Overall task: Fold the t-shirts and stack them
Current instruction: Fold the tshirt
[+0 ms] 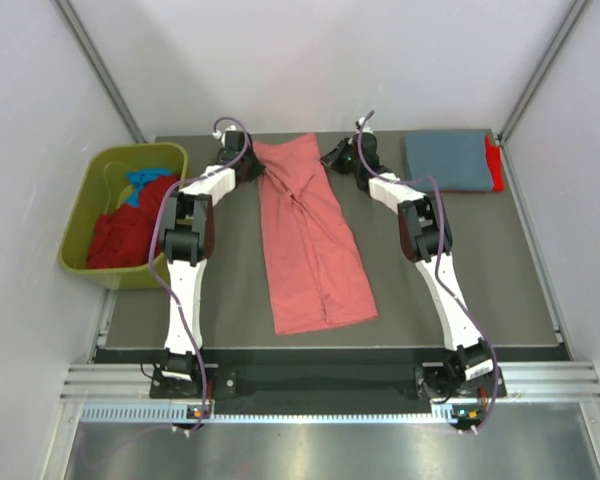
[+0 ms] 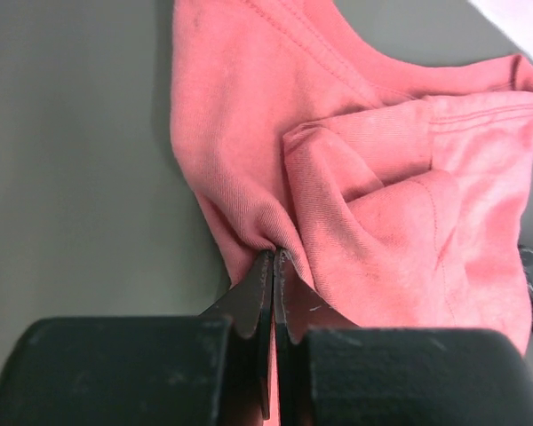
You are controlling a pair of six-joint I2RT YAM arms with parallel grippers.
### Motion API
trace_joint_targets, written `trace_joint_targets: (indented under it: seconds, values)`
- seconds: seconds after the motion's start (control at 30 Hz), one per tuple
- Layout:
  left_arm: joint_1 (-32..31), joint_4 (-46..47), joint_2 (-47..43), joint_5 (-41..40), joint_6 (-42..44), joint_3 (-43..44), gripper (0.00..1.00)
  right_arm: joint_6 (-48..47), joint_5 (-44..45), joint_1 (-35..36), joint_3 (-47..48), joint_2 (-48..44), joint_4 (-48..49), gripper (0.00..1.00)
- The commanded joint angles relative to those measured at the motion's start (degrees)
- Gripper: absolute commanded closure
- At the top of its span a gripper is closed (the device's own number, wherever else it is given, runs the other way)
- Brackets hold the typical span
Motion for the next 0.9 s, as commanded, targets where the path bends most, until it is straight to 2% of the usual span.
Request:
trace_joint_targets:
  seconds: [0.0, 0.13, 0.23, 0.4, 0.47, 0.5, 0.6, 0.7, 0.73, 0.8, 0.83, 0.87]
  values:
    - [0.5, 1.5, 5.4, 4.2, 1.6, -0.3, 1.00, 0.9, 5.0, -0.5, 2.5, -0.1, 0.7, 1.00]
    - [0.5, 4.0, 6.0, 9.3, 2.7, 0.4, 1.00, -0.9, 9.4, -0.7, 0.0, -2.7, -0.9, 1.00]
    - [0.6, 0.4, 5.9, 9.1, 6.1, 3.2, 1.00, -1.5, 12.5, -0.9, -4.4, -6.1, -0.3, 1.00]
    - [2.0, -12.4, -1.1, 4.6, 11.2, 5.5, 0.75, -2.1, 8.2, -2.7, -7.4, -10.9, -3.6, 0.98]
    - [2.4, -15.6, -6.0, 1.9, 12.3, 4.4, 0.70, -2.5, 6.1, -3.7, -13.5, -16.5, -3.5, 0.90]
    - [2.6, -16.9, -7.8, 0.8, 13.2, 3.8, 0.64, -2.8, 5.5, -3.9, -15.9, -18.8, -3.7, 0.88]
    - [2.6, -23.8, -14.6, -0.1, 14.7, 1.1, 0.61, -7.2, 3.6, -4.8, -24.6, -28.1, -8.1, 0.76]
    - [2.5, -28.2, -22.3, 5.0, 14.0, -5.8, 0.59, -12.1, 3.6, -4.9, -30.5, -37.0, -17.8, 0.67]
    - [2.3, -29.6, -26.7, 7.3, 13.6, -11.6, 0.60, -12.9, 3.0, -4.7, -32.0, -41.2, -24.3, 0.66]
    - [0.2, -28.3, -32.2, 14.1, 12.4, -19.5, 0.60, -15.8, 1.5, -4.5, -37.9, -45.8, -30.2, 0.63]
    - [-1.2, -28.4, -37.5, 13.9, 12.4, -26.8, 0.60, -16.8, 1.1, -4.3, -43.7, -50.6, -34.5, 0.62]
    - [-4.2, -28.8, -40.4, 12.4, 11.9, -30.2, 0.60, -17.8, 1.1, -4.0, -46.9, -53.1, -35.8, 0.61]
